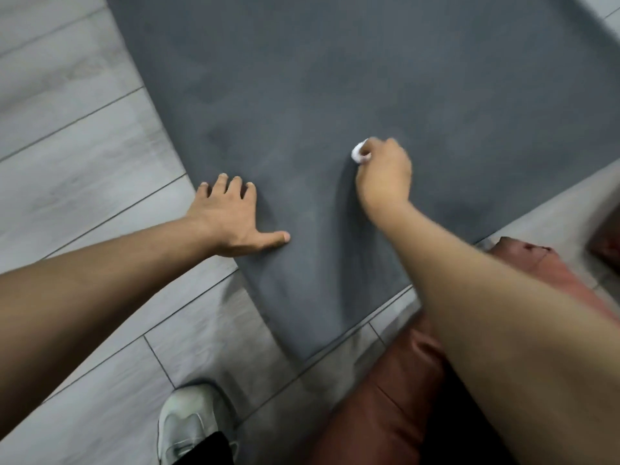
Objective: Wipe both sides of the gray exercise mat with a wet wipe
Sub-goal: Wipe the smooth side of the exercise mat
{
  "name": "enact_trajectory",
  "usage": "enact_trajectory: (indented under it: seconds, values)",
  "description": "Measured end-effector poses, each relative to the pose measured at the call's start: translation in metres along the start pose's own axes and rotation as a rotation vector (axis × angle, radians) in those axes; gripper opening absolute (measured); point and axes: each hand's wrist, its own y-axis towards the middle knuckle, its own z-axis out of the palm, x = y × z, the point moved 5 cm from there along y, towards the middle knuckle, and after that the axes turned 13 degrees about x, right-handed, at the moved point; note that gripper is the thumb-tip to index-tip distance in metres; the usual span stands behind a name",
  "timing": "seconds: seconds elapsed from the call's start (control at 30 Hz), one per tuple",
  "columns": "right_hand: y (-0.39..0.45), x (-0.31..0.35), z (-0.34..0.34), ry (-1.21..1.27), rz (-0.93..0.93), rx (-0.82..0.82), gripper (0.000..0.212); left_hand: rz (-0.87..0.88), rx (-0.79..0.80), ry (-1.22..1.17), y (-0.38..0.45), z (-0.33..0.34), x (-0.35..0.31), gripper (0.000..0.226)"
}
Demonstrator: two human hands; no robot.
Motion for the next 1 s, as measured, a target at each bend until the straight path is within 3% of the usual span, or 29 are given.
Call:
enact_trajectory:
  seconds: [0.07,0.17,0.3,0.33,0.43,0.5,0.63,0.77,0.83,0.9,1.0]
  values:
    - [-0.048,0.028,0.023,0.06,-0.165,0.079,0.017,-0.025,0.058,-0.008,-0.002,0.01,-0.002,0.135]
    - [-0.117,0.058,0.048,0.087,-0.419,0.24,0.015,-0.062,-0.024,0.022,-0.003,0.023,-0.009,0.139]
    - [-0.086,0.037,0.031,-0.196,-0.67,0.169,0.011,-0.108,-0.132,0.067,-0.005,0.028,-0.016,0.137]
    - [-0.061,0.018,0.018,-0.237,-0.593,0.117,0.011,-0.106,-0.15,0.066,-0.005,0.028,-0.017,0.137]
    - [0.005,-0.054,-0.027,-0.23,-0.116,0.077,0.022,-0.117,-0.178,0.064,-0.004,0.029,-0.016,0.135]
    - [0.013,-0.07,-0.037,-0.188,0.023,0.077,0.025,-0.13,-0.162,0.077,-0.003,0.03,-0.017,0.135]
    - [-0.052,-0.024,-0.003,-0.056,-0.021,0.072,0.02,-0.153,-0.141,0.079,0.002,0.029,-0.021,0.137]
    - [-0.142,0.037,0.039,-0.059,-0.421,0.291,0.01,-0.161,-0.143,0.092,0.001,0.03,-0.023,0.137]
    - [-0.134,0.038,0.034,-0.16,-0.567,0.239,0.01,-0.167,-0.158,0.088,-0.001,0.03,-0.022,0.136]
    - [-0.092,0.009,0.013,-0.348,-0.417,0.137,0.02,-0.162,-0.174,0.075,-0.003,0.029,-0.021,0.134]
    - [-0.027,-0.074,-0.036,-0.366,0.068,0.123,0.023,-0.151,-0.199,0.082,-0.005,0.031,-0.021,0.131]
